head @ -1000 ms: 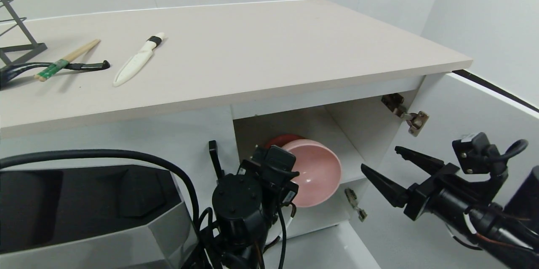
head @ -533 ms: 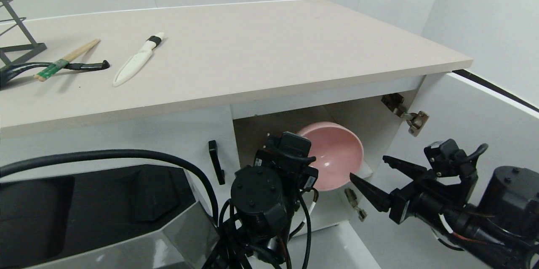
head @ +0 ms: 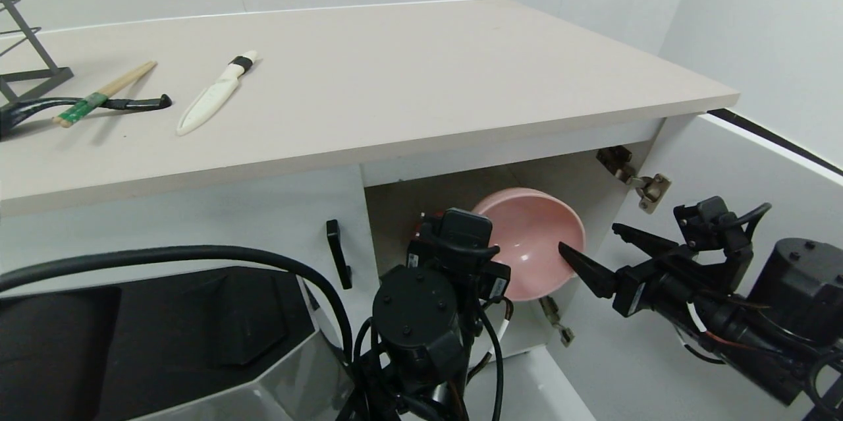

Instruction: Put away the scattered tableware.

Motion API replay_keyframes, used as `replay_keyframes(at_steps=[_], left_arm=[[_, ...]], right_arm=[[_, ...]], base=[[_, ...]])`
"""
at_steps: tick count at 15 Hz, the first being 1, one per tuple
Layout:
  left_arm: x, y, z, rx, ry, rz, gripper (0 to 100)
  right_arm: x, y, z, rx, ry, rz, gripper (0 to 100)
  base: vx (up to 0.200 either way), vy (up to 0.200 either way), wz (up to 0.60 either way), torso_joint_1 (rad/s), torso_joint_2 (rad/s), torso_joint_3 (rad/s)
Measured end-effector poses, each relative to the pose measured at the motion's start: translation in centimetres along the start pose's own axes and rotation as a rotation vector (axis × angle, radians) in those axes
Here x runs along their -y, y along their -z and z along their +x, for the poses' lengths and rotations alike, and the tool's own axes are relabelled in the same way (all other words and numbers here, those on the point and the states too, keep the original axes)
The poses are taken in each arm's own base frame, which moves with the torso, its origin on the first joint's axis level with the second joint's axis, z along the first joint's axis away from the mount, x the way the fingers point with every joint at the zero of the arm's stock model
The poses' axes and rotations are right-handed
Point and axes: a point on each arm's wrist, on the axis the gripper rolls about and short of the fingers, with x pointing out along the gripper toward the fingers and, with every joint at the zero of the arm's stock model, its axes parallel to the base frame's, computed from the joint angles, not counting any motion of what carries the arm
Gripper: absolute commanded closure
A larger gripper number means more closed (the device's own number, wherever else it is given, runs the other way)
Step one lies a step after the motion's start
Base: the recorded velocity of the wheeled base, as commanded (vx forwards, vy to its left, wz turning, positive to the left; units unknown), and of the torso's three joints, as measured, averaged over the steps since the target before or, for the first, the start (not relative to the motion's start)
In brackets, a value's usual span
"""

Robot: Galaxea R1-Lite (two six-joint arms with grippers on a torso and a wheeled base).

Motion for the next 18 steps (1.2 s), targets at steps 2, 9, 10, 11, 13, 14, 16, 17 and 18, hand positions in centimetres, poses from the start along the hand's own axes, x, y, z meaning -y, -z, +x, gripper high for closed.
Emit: replay_keyframes(at_steps=[2,9,10,11,13,14,16,17,18], left_arm=[[0.3,-0.1,-0.2,0.005,0.013,-0.003,100],[1.0,-0.5,-0.5,0.015,0.034,-0.02,100],[1.0,-0.4,-0.5,0.015,0.035,-0.02,100],[1.1,-0.5,-0.5,0.017,0.038,-0.021,100],[1.2,-0.6,-0.5,0.022,0.04,-0.024,100],[1.2,-0.6,-0.5,0.022,0.041,-0.024,100],[1.3,-0.4,-0.5,0.021,0.043,-0.028,0],[1.4,-0.3,-0.5,0.018,0.045,-0.027,0],[1.5,-0.2,-0.5,0.016,0.046,-0.022,0]], right_arm=[[0.0,0.0,0.0,0.001,0.002,0.001,0],[0.1,-0.4,0.0,0.02,0.006,0.0,0],[0.1,-0.5,0.0,0.027,0.003,-0.001,100],[0.1,-0.7,-0.1,0.033,0.002,-0.001,100],[-0.1,-0.9,-0.2,0.045,-0.005,-0.002,100],[-0.3,-1.0,-0.2,0.046,-0.016,-0.003,100],[-0.5,-1.0,-0.3,0.046,-0.021,-0.004,100],[-0.6,-1.0,-0.3,0.049,-0.026,-0.005,100],[-0.7,-1.1,-0.3,0.05,-0.03,-0.005,100]], base=[[0.0,0.0,0.0,0.0,0.0,0.0],[0.0,0.0,0.0,0.0,0.0,0.0],[0.0,0.0,0.0,0.0,0.0,0.0],[0.0,0.0,0.0,0.0,0.0,0.0],[0.0,0.0,0.0,0.0,0.0,0.0],[0.0,0.0,0.0,0.0,0.0,0.0],[0.0,0.0,0.0,0.0,0.0,0.0],[0.0,0.0,0.0,0.0,0.0,0.0],[0.0,0.0,0.0,0.0,0.0,0.0]])
